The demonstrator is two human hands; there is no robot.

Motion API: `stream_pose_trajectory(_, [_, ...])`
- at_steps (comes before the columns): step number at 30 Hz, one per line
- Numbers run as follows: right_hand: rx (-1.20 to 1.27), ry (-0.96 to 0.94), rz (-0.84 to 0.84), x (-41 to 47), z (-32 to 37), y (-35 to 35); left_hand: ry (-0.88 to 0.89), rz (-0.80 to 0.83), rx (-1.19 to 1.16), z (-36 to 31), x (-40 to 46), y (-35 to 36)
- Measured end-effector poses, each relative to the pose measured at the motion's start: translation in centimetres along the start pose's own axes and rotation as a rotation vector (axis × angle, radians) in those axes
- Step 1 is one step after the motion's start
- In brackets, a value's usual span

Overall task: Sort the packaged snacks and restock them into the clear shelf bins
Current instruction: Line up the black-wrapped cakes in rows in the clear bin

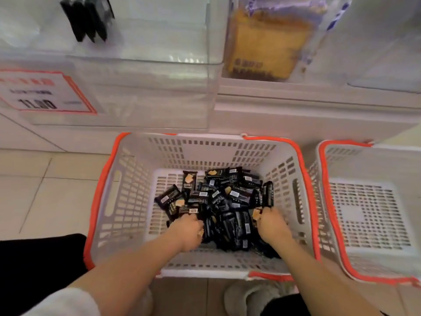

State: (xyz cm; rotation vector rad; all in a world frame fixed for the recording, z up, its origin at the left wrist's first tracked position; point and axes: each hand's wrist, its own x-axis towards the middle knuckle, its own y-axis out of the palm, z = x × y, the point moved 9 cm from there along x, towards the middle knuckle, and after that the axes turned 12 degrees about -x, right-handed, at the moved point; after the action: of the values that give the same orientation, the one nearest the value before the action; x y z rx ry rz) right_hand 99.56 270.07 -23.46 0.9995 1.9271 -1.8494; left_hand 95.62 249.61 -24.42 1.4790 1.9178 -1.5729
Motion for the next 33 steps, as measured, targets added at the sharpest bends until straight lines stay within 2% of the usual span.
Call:
stream_pose_trajectory(3, [0.193, 0.142, 0.099, 1.0, -0.5, 2.8, -0.155, 0.025, -0.096, 1.5, 0.8, 2.2])
stream_pose_trajectory(6, [0.367, 0.284, 0.113, 0.4, -1.0, 5.0, -0.332, 0.013, -0.279, 3.0, 1.5, 3.6])
stream_pose_trajectory(9, [0.486, 0.231, 0.129, 0.5, -0.5, 6.0, -0.483, -0.009, -0.456, 4.3, 2.2, 4.8])
stream_pose_trajectory(12, [0.709, 0.177, 0.113, 0.8, -0.3, 5.7, -0.608, -0.043, -0.61, 5.0, 3.1, 5.1])
stream_pose_trajectory(16, [1.147, 0.27, 0.105, -0.2, -0.9, 5.3, -0.769, -0.106, -0.769, 5.5, 4.0, 5.5])
stream_pose_trajectory(20, [1.589, 0.37, 0.203, -1.6, -0.9, 5.9, -0.798, -0.194, -1.003, 5.3, 4.9, 7.5])
stream_pose_trajectory(23, [1.715, 0.366, 0.215, -2.5, -1.1, 5.7, -0.864, -0.141, -0.95, 5.1, 4.3, 8.3])
stream_pose_trajectory(26, [1.678, 0.337, 0.226, -2.8, -1.2, 5.4, -0.744, -0.117, -0.893, 4.9, 4.6, 7.5])
stream_pose_trajectory(30, [1.469, 0.326, 0.168, -2.6, -1.1, 3.9, -0.398, -0.094, -0.729, 4.2, 3.9, 4.4])
stream_pose_trajectory(33, [1.194, 0.169, 0.145, -2.4, 0.7, 2.0, -0.12, -0.254, -0.5, 3.0, 1.5, 0.7])
